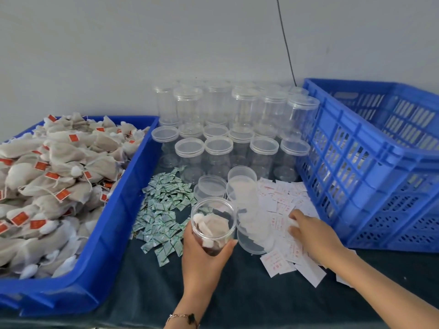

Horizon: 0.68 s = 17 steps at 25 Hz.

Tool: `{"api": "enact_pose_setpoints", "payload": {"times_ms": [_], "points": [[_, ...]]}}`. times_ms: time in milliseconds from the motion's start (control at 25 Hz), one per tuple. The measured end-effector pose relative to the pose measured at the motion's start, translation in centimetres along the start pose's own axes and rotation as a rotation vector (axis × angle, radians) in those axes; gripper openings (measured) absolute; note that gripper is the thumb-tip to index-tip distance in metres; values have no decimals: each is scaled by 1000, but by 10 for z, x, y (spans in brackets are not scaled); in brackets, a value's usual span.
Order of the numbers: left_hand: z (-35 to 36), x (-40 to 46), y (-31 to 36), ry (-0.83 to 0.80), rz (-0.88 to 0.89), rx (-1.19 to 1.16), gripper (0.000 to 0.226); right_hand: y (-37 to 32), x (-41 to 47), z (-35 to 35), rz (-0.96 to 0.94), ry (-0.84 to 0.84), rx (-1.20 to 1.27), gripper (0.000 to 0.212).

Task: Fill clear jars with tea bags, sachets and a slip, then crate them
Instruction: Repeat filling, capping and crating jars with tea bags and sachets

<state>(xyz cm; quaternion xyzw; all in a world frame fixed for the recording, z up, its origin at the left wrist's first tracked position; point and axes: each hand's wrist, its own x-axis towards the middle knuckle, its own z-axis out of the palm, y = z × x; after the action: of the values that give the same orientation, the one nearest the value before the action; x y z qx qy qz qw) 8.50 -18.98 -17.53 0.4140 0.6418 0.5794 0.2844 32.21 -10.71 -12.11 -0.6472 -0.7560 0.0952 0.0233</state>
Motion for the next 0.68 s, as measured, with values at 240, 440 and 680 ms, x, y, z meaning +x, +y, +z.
{"api": "enact_pose_setpoints", "payload": {"times_ms": [240,440,680], "points": [[0,-3,2,0,5,10,106,-23,4,-21,12,191,330,6],[-2,-4,2,-11,9,26,109,-56,18,-45,-55,93,947,7],[-2,-5,3,-11,23,20,107,-39,50,-26,65,267,796,14]]}}
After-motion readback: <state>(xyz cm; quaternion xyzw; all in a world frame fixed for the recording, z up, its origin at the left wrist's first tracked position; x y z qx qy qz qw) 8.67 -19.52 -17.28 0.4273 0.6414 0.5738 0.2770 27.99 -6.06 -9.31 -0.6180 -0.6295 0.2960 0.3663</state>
